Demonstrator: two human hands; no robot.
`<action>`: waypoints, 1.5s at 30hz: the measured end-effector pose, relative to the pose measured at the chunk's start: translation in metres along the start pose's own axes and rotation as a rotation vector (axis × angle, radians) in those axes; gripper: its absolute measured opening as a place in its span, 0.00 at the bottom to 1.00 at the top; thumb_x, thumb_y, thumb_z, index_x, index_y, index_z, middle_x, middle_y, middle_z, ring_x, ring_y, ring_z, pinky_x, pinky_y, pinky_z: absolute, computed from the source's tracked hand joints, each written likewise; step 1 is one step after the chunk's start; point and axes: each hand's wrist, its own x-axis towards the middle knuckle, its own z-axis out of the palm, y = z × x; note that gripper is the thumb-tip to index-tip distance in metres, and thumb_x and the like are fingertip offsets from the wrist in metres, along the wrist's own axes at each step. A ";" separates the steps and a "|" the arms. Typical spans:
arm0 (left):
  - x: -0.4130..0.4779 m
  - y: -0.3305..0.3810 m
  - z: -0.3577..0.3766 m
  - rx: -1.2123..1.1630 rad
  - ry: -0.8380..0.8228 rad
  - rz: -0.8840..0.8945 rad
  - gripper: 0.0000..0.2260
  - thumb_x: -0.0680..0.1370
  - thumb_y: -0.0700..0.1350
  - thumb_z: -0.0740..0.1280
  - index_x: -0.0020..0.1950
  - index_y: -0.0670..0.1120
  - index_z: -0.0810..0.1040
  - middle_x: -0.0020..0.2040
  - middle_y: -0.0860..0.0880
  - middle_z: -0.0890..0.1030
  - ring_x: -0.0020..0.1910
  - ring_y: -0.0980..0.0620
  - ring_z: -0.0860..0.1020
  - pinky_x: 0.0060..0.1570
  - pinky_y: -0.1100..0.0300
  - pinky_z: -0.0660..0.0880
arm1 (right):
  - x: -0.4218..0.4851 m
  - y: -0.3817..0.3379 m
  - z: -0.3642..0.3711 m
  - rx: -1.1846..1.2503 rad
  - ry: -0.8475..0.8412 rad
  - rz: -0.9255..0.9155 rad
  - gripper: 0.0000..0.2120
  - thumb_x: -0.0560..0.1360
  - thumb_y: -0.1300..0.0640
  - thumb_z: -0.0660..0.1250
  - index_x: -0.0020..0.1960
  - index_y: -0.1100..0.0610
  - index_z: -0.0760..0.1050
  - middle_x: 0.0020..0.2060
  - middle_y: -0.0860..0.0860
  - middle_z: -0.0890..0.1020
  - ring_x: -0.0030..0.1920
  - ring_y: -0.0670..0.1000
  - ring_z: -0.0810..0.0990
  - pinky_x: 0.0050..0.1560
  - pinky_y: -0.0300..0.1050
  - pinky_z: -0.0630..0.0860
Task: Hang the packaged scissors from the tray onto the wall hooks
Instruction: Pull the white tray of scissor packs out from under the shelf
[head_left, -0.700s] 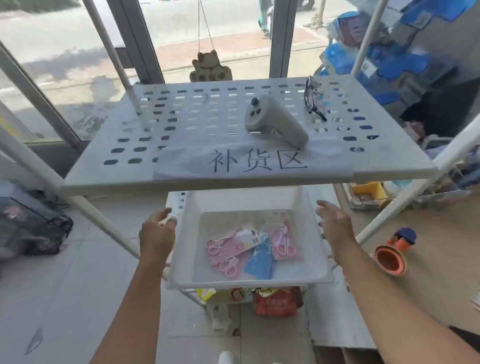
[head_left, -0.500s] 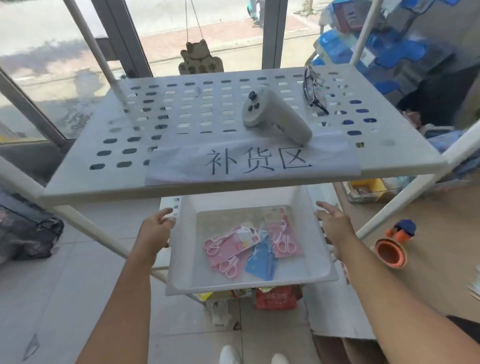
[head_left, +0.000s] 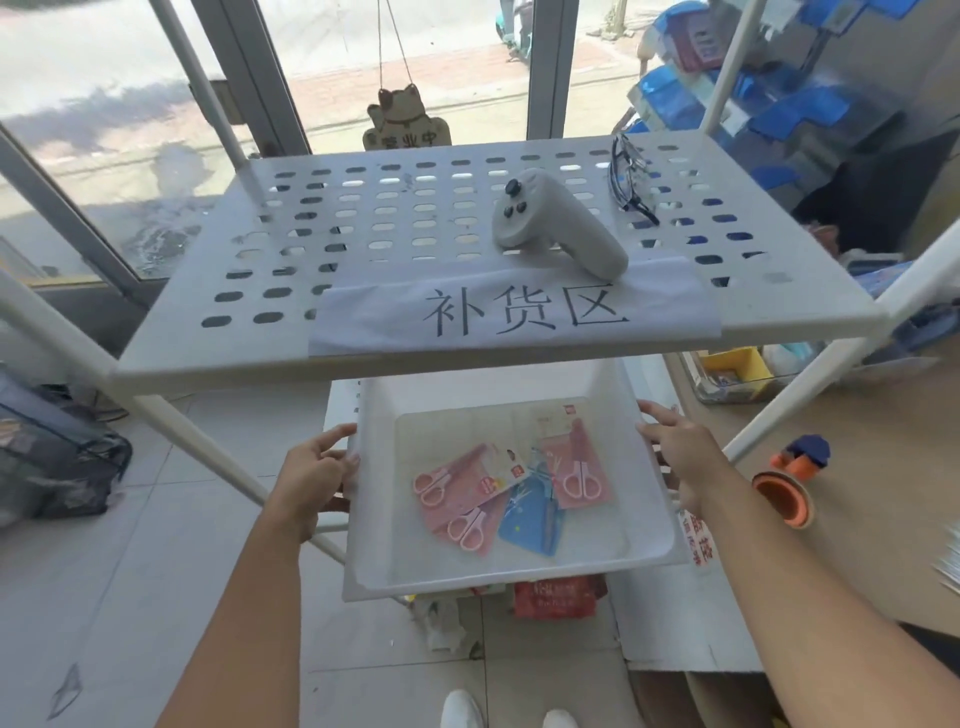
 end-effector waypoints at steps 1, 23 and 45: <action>-0.007 0.000 -0.001 -0.014 0.006 -0.002 0.17 0.81 0.33 0.63 0.63 0.51 0.77 0.45 0.46 0.83 0.39 0.44 0.81 0.37 0.48 0.82 | -0.003 0.000 -0.004 0.003 -0.013 -0.008 0.15 0.82 0.59 0.60 0.60 0.44 0.80 0.41 0.53 0.83 0.39 0.53 0.77 0.37 0.45 0.72; -0.242 -0.133 -0.055 -0.330 0.524 -0.043 0.16 0.80 0.33 0.62 0.61 0.50 0.80 0.54 0.45 0.83 0.45 0.44 0.80 0.39 0.48 0.79 | -0.080 0.030 0.035 -0.167 -0.499 -0.068 0.18 0.78 0.63 0.60 0.57 0.45 0.82 0.42 0.54 0.81 0.42 0.57 0.75 0.44 0.52 0.70; -0.598 -0.364 -0.194 -0.569 1.381 -0.098 0.13 0.81 0.37 0.65 0.64 0.45 0.78 0.55 0.45 0.81 0.51 0.47 0.77 0.49 0.54 0.73 | -0.399 0.158 0.285 -0.515 -1.215 -0.228 0.19 0.81 0.62 0.66 0.68 0.47 0.75 0.48 0.54 0.83 0.43 0.52 0.82 0.41 0.46 0.77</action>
